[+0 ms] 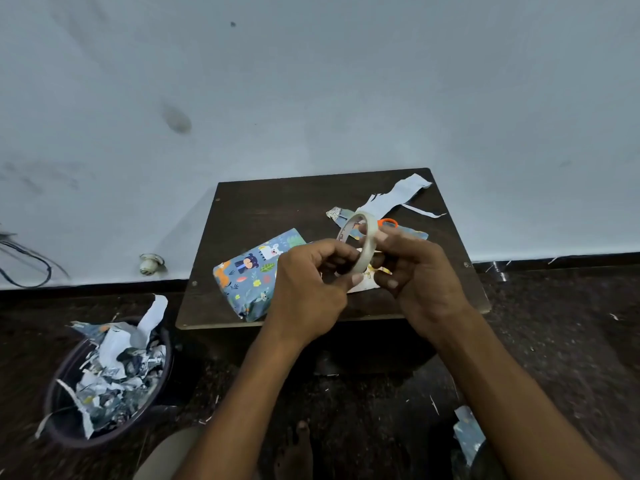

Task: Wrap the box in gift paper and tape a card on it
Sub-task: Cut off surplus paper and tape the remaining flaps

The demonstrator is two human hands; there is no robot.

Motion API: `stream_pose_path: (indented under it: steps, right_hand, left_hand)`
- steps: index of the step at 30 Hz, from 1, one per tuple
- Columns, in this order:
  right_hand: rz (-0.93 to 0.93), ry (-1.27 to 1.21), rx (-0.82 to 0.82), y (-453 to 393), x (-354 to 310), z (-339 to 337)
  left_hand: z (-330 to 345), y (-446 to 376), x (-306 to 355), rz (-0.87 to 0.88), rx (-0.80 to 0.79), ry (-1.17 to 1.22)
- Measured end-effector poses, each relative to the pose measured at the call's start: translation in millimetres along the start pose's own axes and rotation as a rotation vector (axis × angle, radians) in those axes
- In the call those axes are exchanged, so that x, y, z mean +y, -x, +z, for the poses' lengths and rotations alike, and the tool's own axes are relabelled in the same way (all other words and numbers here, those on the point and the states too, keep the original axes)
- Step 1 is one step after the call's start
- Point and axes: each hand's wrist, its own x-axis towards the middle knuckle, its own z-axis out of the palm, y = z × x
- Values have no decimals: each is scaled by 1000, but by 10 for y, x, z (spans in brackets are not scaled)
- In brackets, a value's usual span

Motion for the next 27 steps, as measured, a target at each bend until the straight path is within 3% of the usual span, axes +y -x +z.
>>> stream_pose_path:
  steps: [5, 11, 21, 27]
  right_hand:
    - [-143, 258, -47, 32, 77, 62]
    - [-242, 292, 53, 33, 99, 115]
    - [-46, 121, 121, -10, 94, 87]
    - [-342, 388, 143, 3, 151, 103]
  left_hand:
    - [-40, -38, -44, -67, 67, 107]
    - [-114, -32, -54, -114, 38, 95]
    - [-133, -31, -24, -114, -63, 8]
    - [-123, -60, -46, -107, -9, 96]
